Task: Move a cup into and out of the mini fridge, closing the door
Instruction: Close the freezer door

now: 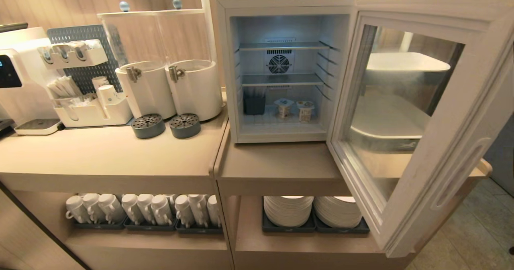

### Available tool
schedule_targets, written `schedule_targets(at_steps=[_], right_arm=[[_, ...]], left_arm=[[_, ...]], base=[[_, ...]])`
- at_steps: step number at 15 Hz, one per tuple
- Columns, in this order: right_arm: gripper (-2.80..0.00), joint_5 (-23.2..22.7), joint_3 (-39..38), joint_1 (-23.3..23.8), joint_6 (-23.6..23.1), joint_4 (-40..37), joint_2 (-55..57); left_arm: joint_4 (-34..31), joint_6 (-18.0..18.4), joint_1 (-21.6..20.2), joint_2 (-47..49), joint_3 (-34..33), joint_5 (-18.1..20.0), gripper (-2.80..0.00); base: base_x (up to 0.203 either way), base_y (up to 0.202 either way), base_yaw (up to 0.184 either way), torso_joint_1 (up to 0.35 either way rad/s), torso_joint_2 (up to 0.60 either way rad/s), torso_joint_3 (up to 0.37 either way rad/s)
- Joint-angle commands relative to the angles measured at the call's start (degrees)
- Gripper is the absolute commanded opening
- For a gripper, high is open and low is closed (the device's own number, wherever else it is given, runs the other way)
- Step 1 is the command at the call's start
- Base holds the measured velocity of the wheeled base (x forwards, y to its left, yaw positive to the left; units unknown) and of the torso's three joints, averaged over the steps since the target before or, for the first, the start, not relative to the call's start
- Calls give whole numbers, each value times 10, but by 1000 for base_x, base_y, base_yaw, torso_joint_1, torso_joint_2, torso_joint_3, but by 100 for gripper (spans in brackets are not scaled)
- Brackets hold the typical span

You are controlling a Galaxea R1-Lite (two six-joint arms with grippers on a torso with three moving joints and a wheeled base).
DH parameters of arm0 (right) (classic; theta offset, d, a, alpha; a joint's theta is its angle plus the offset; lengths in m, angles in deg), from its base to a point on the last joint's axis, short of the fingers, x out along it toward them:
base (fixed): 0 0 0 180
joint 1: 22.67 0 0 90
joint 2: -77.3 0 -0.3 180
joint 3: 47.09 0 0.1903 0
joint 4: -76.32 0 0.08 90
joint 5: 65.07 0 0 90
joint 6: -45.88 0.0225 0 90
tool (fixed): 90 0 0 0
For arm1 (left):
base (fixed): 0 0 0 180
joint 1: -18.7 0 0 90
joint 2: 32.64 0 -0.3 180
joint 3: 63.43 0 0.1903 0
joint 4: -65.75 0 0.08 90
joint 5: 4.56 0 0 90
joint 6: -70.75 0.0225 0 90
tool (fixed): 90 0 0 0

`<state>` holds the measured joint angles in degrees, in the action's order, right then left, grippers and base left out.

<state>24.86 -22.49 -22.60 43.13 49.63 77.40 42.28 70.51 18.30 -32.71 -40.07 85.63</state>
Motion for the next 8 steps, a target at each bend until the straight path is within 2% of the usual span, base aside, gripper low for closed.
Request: schedule_targets(at_steps=[1, 4, 8], right_arm=[[-280, 0, 0, 1, -1, 0, 0], [-280, 0, 0, 1, -1, 0, 0], [-280, 2, 1, 1, 5, 1, 0]], left_arm=[[0, 0, 1, 1, -1, 0, -280], [-3, 8, 1, 1, 0, 0, -280], [0, -5, 1, 1, -2, -2, -280]], base=[[0, -91, -3, 7, -7, 2], [0, 0, 0, 0, 0, 0], [0, 0, 0, 0, 0, 0]])
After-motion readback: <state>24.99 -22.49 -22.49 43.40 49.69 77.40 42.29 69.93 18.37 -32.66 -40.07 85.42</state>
